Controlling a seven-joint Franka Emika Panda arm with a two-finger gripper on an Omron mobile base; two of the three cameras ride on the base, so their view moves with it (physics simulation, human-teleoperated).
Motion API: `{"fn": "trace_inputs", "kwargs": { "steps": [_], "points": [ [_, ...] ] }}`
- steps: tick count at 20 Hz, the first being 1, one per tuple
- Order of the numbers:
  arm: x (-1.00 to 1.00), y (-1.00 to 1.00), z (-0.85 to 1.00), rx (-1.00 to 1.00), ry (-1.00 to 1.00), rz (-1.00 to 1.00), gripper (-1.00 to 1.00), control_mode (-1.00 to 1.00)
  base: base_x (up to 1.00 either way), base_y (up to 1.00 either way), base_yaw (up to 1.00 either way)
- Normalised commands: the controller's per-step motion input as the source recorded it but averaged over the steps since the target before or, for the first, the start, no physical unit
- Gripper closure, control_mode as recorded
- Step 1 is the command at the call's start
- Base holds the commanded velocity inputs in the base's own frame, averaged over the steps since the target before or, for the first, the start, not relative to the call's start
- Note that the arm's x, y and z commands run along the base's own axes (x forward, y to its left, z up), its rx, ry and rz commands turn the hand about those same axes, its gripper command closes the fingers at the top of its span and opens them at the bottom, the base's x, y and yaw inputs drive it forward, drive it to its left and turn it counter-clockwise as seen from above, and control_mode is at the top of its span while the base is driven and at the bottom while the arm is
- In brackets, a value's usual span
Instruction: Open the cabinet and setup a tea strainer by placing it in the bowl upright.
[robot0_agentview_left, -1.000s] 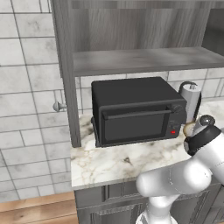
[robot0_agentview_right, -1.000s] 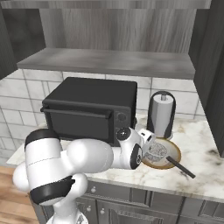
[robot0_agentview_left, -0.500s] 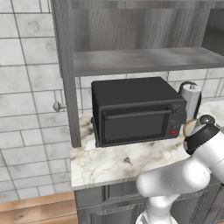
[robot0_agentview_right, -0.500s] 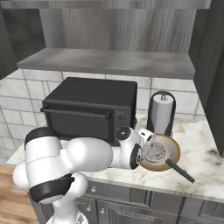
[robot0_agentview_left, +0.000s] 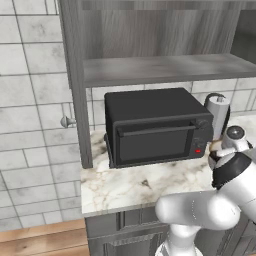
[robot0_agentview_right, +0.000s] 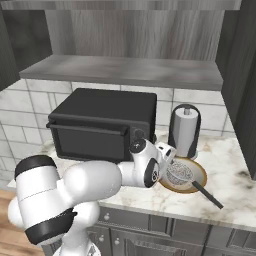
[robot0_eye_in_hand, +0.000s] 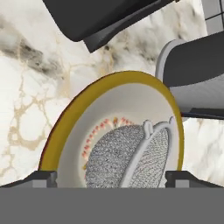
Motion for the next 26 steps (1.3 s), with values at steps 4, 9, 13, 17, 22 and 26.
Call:
{"fn": "trace_inputs", "kwargs": {
  "steps": [4,9,13,17,22,26],
  "points": [
    [-0.04,0.00,0.52,0.05,0.13,0.00,-1.00,-1.00,0.00,0.00,0.00],
    [-0.26,0.02,0.56,0.15,0.15,-0.03,-1.00,-1.00,0.00,0.00,0.00],
    [-0.53,0.26,0.12,0.38,0.05,-0.16,-1.00,-1.00,0.00,0.00,0.00],
    [-0.50,0.88,0.20,0.29,-0.16,-0.39,-1.00,-1.00,0.00,0.00,0.00],
    [-0.43,0.86,0.84,0.22,-0.11,-0.43,-1.00,-1.00,0.00,0.00,0.00],
    [-0.50,0.67,0.99,0.13,0.00,-0.39,-1.00,-1.00,0.00,0.00,0.00]
  ]
}}
